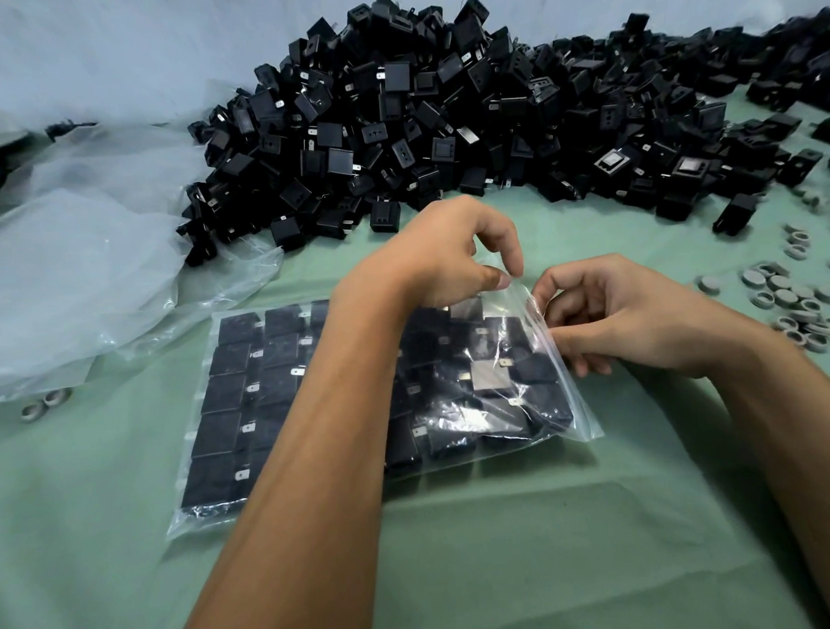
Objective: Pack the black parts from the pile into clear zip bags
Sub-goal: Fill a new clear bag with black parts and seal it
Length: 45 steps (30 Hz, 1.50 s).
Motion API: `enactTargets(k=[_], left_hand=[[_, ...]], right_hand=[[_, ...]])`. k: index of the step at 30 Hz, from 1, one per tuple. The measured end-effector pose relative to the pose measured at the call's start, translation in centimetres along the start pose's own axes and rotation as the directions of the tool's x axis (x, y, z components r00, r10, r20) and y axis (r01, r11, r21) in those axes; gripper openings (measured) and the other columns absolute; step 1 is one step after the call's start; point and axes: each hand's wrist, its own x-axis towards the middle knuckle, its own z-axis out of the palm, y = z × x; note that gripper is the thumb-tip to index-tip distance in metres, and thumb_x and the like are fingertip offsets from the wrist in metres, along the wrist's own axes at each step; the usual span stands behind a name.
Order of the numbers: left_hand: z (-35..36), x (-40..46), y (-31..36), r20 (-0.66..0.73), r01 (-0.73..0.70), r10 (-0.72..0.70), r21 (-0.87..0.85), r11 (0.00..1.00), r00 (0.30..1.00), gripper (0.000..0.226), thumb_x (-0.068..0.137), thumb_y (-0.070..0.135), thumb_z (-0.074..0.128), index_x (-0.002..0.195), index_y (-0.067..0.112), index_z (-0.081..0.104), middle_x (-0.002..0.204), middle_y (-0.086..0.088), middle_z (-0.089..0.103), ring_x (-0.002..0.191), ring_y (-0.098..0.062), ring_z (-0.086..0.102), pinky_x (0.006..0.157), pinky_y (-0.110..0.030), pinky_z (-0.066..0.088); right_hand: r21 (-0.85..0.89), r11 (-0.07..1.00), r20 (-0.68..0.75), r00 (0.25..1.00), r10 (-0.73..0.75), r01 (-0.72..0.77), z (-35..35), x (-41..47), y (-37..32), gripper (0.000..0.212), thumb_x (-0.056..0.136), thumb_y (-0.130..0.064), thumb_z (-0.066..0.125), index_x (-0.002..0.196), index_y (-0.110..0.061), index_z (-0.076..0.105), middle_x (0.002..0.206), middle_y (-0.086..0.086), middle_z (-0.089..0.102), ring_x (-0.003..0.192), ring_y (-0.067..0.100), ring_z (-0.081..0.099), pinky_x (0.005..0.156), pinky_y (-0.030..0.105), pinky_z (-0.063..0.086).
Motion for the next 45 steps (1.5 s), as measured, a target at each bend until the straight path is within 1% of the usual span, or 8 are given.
enactTargets(k=[11,18,25,30,33,38,42,45], left_hand=[[-3.2,-2.6,-4.3,0.113,0.233,-0.223,-0.092,0.968,0.968,0.028,0.078,0.024,0.089,0.099,0.034,0.074,0.100,0.009,0.071,0.080,-0.007,0.066,0.087,-0.038,0.058],[-3.2,-2.7,-4.8,0.122,0.275,-0.262,-0.104,0.956,0.957,0.025,0.076,0.028,0.091,0.095,0.036,0.075,0.091,0.013,0.075,0.079,-0.004,0.070,0.085,-0.036,0.059],[-3.2,-2.6,-4.9,0.131,0.279,-0.265,-0.108,0.954,0.955,0.025,0.077,0.028,0.090,0.095,0.037,0.075,0.089,0.015,0.074,0.075,-0.001,0.070,0.083,-0.033,0.058],[-3.1,-2.6,-5.0,0.140,0.277,-0.260,-0.123,0.953,0.955,0.025,0.077,0.026,0.090,0.095,0.036,0.075,0.087,0.014,0.074,0.070,0.002,0.068,0.082,-0.033,0.057],[-3.2,-2.6,-5.0,0.143,0.278,-0.258,-0.139,0.951,0.955,0.026,0.077,0.025,0.090,0.096,0.033,0.075,0.088,0.009,0.075,0.070,-0.001,0.069,0.085,-0.037,0.058],[-3.2,-3.0,-5.1,0.125,0.290,-0.271,-0.177,0.940,0.954,0.027,0.077,0.024,0.091,0.098,0.029,0.075,0.088,0.009,0.076,0.077,-0.003,0.071,0.089,-0.036,0.059],[-3.4,-3.6,-5.9,0.096,0.304,-0.290,-0.226,0.926,0.952,0.021,0.082,0.017,0.086,0.098,0.022,0.075,0.089,0.005,0.079,0.082,-0.009,0.072,0.097,-0.045,0.057],[-3.6,-3.7,-6.2,0.066,0.302,-0.295,-0.212,0.930,0.953,0.017,0.082,0.016,0.086,0.095,0.022,0.076,0.085,0.003,0.078,0.080,-0.013,0.072,0.094,-0.047,0.058]], right_hand=[[-0.024,0.999,-0.005,1.000,0.025,-0.025,0.1,0.0,-0.2,0.033,0.077,-0.019,0.080,0.099,0.001,0.066,0.071,0.023,0.071,0.054,0.024,0.064,0.044,0.025,0.047],[-0.103,0.991,0.039,0.996,0.085,-0.081,-0.3,-0.2,0.0,0.014,0.104,-0.013,0.055,0.104,0.001,0.060,0.062,0.006,0.072,0.038,0.009,0.052,0.037,0.016,0.032],[-0.073,0.991,-0.003,0.994,0.113,-0.113,-0.7,0.0,0.3,0.022,0.108,-0.018,0.050,0.105,0.002,0.059,0.080,0.016,0.076,0.050,0.027,0.063,0.034,0.020,0.032],[-0.045,0.989,-0.112,0.985,0.134,-0.139,-1.1,0.3,0.9,0.021,0.110,-0.014,0.047,0.101,-0.001,0.062,0.080,0.021,0.076,0.048,0.024,0.064,0.033,0.020,0.034],[-0.083,0.990,-0.286,0.954,0.085,-0.113,-1.1,1.1,1.2,0.019,0.108,-0.011,0.051,0.099,-0.001,0.065,0.074,0.017,0.075,0.046,0.022,0.061,0.034,0.021,0.035],[-0.303,0.953,-0.515,0.838,-0.182,0.021,-0.2,4.3,-1.0,0.014,0.101,-0.015,0.063,0.089,-0.015,0.069,0.071,-0.001,0.076,0.050,0.019,0.065,0.048,0.017,0.045],[-0.434,0.894,-0.417,0.855,-0.309,0.111,1.1,9.7,-5.0,0.013,0.097,-0.018,0.066,0.086,-0.021,0.070,0.070,-0.006,0.076,0.058,0.010,0.069,0.059,0.018,0.051],[-0.683,0.726,-0.174,0.948,-0.267,0.079,1.9,14.9,-6.8,0.018,0.098,-0.019,0.066,0.114,-0.024,0.073,0.099,-0.004,0.073,0.089,0.015,0.068,0.081,0.024,0.049]])
